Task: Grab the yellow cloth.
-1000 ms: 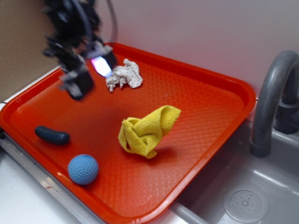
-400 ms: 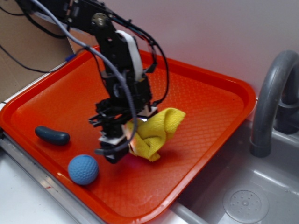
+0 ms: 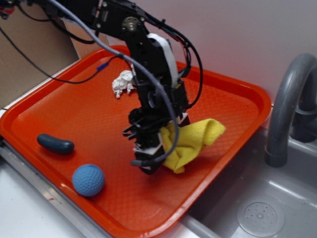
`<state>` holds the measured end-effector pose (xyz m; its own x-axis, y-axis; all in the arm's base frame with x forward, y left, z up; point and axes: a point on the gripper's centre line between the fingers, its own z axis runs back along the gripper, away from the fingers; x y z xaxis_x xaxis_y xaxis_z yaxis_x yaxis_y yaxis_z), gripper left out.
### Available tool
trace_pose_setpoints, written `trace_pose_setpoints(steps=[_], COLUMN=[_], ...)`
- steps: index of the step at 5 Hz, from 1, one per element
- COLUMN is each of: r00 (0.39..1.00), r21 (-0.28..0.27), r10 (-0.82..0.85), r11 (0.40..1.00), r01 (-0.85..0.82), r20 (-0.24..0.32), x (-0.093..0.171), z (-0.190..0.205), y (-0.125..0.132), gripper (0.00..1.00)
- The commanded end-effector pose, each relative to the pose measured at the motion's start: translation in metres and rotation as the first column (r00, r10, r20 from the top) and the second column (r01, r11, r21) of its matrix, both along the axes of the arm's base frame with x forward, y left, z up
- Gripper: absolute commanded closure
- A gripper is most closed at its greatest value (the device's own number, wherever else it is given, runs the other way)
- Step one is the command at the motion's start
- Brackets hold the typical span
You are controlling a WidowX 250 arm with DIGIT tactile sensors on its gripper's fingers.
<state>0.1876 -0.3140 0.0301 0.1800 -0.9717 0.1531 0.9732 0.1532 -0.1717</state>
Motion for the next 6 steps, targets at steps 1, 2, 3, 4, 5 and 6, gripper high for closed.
trace_pose_setpoints(steps=[1, 2, 3, 4, 5, 6], r00=[0.999, 0.968, 0.874, 0.730, 0.542, 0.316], r21=[0.033, 0.068, 0.050, 0.044, 0.126, 0.138], r10=[0.039, 0.248, 0.479, 0.683, 0.838, 0.939], r11=[0.999, 0.966, 0.874, 0.728, 0.532, 0.298], r01=[-0.038, -0.250, -0.483, -0.684, -0.837, -0.945], r20=[-0.006, 0.033, 0.074, 0.036, 0.066, 0.136], x=[-0.032, -0.024, -0.019, -0.022, -0.029, -0.036], z=[-0.002, 0.027, 0.075, 0.112, 0.151, 0.173], y=[0.005, 0.026, 0.068, 0.101, 0.142, 0.180], gripper=[1.00, 1.00, 1.00, 1.00, 1.00, 1.00])
